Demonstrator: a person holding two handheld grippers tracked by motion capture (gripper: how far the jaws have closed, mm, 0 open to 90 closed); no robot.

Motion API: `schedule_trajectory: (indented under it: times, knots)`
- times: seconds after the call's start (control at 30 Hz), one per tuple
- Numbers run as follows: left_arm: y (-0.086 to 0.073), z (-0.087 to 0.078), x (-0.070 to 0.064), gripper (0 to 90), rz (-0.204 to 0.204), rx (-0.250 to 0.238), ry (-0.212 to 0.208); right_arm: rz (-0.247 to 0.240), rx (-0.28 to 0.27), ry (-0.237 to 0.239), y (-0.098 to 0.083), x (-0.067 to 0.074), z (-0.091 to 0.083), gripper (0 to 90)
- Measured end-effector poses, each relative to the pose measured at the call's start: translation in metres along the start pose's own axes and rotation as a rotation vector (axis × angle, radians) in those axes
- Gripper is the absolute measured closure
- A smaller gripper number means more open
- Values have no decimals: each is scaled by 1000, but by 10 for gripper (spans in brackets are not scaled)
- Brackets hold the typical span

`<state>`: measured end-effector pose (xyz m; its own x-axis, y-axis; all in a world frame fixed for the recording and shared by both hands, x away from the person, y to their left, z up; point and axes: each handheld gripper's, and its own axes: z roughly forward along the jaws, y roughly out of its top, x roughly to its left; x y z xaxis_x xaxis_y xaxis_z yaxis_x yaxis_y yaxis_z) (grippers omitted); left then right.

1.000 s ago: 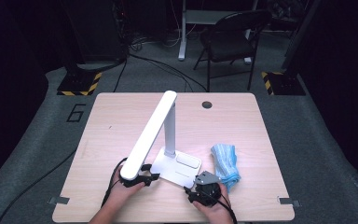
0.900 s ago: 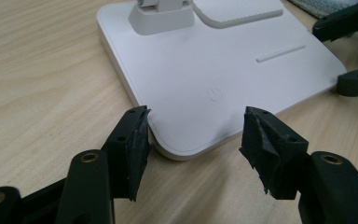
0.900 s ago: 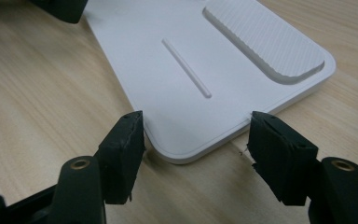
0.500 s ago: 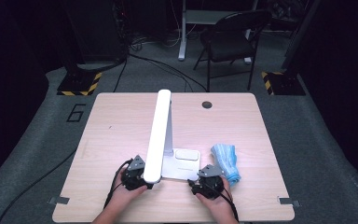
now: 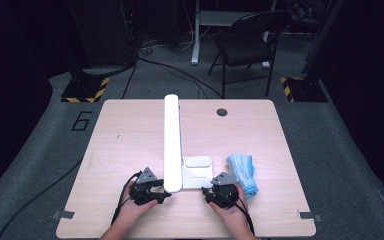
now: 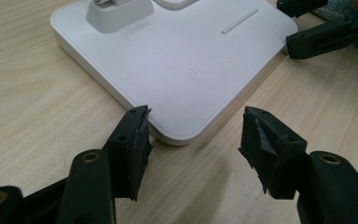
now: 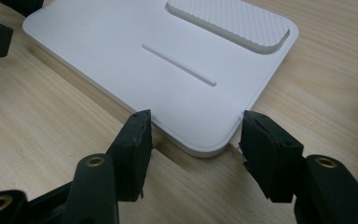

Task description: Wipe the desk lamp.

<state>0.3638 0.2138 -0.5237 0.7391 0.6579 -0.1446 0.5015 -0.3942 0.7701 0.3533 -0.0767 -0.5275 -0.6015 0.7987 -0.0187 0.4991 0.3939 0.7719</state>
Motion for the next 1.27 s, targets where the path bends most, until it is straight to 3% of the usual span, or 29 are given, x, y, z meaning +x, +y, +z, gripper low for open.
schedule_trajectory:
  times: [0.23,0.37,0.4,0.57,0.83,0.93,1.03,1.27]
  knots:
    - [0,-1,1,420,-8,-3,-6,-3,-5,7,0,0,-2,450]
    - [2,-8,4,416,-19,-30,15,9,-28,22,-1,3,-11,446]
    - [2,-11,5,415,-47,-49,22,-1,-40,42,-2,4,-15,441]
    - [2,-17,11,412,-46,-69,45,9,-57,57,-3,5,-23,437]
    - [6,-29,14,411,-93,-105,53,4,-98,76,-3,7,-34,433]
    - [6,-32,17,411,-106,-109,61,21,-100,74,-4,7,-34,434]
    - [4,-33,20,411,-123,-115,70,7,-100,72,-4,6,-33,433]
    - [2,-34,28,404,-123,-102,99,14,-88,81,-5,8,-32,432]
